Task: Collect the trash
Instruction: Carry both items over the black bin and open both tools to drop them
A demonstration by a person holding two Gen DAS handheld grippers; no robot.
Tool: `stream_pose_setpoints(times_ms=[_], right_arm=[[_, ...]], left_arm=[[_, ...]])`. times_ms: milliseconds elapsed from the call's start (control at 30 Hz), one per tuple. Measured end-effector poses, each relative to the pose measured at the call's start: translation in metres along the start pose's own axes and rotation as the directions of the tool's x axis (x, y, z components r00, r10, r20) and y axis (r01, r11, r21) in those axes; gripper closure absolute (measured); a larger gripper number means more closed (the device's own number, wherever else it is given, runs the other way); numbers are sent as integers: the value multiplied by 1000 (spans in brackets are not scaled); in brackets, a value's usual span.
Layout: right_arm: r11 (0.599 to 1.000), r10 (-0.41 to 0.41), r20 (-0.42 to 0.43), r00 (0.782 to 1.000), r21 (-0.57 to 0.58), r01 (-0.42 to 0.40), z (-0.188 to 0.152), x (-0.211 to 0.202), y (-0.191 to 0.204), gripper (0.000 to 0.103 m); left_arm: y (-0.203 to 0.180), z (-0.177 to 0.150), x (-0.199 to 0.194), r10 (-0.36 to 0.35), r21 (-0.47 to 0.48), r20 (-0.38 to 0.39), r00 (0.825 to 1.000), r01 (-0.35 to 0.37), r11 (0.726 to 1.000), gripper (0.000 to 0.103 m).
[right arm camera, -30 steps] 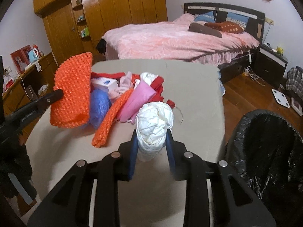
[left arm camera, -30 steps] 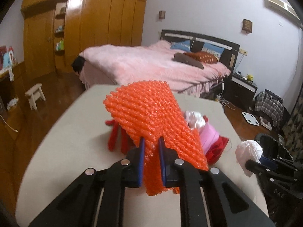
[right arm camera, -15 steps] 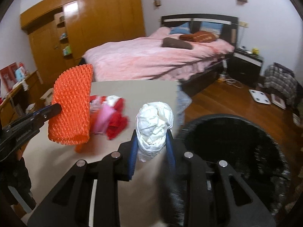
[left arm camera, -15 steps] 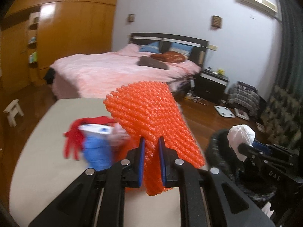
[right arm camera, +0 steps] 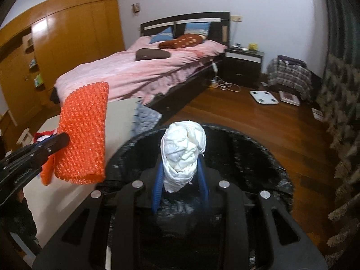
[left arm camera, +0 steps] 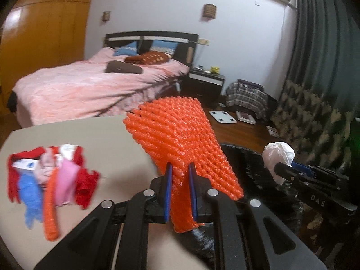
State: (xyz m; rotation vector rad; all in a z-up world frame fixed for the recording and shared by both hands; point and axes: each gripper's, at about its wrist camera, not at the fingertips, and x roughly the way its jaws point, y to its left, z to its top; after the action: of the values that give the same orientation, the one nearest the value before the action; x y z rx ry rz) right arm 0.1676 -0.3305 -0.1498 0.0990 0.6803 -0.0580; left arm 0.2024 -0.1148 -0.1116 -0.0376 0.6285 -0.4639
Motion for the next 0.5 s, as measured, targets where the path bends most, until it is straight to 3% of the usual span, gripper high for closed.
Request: stream_pose_setpoints(times_ms=[167, 233, 300, 400, 500], right_arm=[[998, -42, -13, 999, 37, 42, -11, 2, -23, 70], [997, -65, -16, 998, 45, 66, -12, 3, -28, 66], [995, -84, -15, 996, 52, 84, -15, 2, -31, 51], [993, -109, -2, 994, 51, 109, -18, -1, -32, 28], [991, -128, 28, 991, 41, 127, -17, -4, -27, 12]], left_arm=[[-21, 1, 31, -58, 18, -44, 997, 59, 998, 89], [-26, 2, 39, -75, 15, -62, 995, 76, 997, 83], [-25, 1, 43, -81, 5, -73, 994, 81, 997, 64], [-14, 0, 36, -70, -18, -59, 996, 69, 997, 51], [1, -2, 25, -32, -41, -44, 999, 30, 999, 44]])
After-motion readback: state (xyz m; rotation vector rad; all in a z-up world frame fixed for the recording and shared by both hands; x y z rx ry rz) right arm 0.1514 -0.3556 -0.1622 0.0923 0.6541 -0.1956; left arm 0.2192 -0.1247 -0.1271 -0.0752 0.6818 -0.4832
